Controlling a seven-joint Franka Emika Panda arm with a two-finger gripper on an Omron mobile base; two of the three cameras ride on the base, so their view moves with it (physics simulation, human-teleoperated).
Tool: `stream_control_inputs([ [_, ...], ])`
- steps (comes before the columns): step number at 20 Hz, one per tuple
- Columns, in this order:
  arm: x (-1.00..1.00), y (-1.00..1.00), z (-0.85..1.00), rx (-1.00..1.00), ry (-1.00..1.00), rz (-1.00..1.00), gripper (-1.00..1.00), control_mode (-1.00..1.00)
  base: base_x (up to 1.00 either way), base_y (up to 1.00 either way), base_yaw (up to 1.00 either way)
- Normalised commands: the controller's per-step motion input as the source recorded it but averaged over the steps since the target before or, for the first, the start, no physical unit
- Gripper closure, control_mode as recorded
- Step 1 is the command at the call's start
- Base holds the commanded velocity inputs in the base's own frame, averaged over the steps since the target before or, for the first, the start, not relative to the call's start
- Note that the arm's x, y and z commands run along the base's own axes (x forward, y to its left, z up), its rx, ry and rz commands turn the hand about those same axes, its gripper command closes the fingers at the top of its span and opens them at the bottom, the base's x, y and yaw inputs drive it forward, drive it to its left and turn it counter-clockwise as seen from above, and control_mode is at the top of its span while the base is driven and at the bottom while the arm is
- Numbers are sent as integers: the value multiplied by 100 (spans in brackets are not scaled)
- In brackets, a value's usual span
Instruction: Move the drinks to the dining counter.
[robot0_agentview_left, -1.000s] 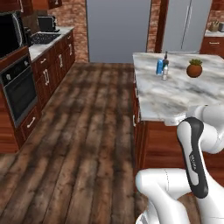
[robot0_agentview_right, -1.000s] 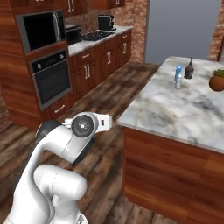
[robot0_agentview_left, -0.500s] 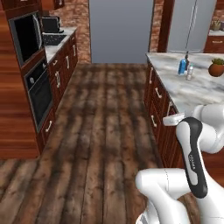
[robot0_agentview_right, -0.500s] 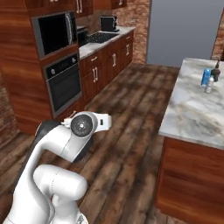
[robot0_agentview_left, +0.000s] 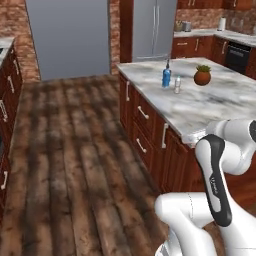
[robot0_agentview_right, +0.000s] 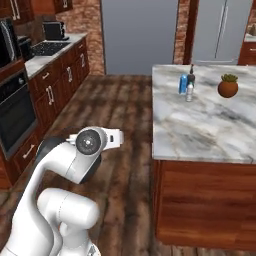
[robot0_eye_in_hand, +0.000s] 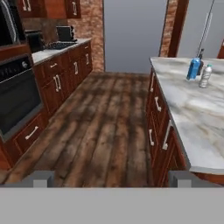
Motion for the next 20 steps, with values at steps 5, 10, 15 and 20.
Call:
stream_control_inputs([
  [5, 0, 0, 0, 0, 0, 0, -100, 100, 76, 44, -53],
  [10, 0, 0, 0, 0, 0, 0, -100, 100, 59, 63, -50],
  [15, 0, 0, 0, 0, 0, 0, -100, 100, 45, 74, -46],
  [20, 0, 0, 0, 0, 0, 0, -100, 100, 36, 74, -47],
])
